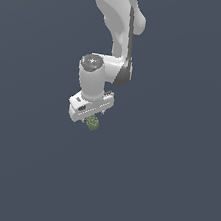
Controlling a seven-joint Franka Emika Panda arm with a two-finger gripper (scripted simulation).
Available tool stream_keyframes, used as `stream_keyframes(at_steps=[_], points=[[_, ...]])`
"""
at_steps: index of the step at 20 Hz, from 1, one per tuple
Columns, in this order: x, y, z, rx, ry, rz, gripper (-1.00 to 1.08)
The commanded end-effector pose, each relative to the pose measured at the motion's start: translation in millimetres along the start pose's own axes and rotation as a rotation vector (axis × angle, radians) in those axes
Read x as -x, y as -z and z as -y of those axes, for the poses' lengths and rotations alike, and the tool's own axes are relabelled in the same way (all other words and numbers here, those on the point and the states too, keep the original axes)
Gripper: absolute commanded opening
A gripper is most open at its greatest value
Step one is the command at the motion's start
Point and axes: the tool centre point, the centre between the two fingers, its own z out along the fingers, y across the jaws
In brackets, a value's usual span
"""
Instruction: Pick up the object and move it to a goal position.
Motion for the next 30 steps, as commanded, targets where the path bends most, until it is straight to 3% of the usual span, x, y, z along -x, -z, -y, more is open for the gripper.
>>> stream_keyframes(at_steps=[1, 11, 26, 27, 30], points=[[3.3, -2.3, 0.1, 0.000, 0.026, 0.001, 1.00], [6.3, -7.2, 0.0, -0.001, 0.045, 0.002, 1.00], [6.9, -54.6, 0.2, -0.001, 0.049, 0.002, 1.00], [6.9, -54.6, 0.2, -0.001, 0.049, 0.002, -1.00], [6.9, -54.6, 0.2, -0.001, 0.049, 0.002, -1.00]])
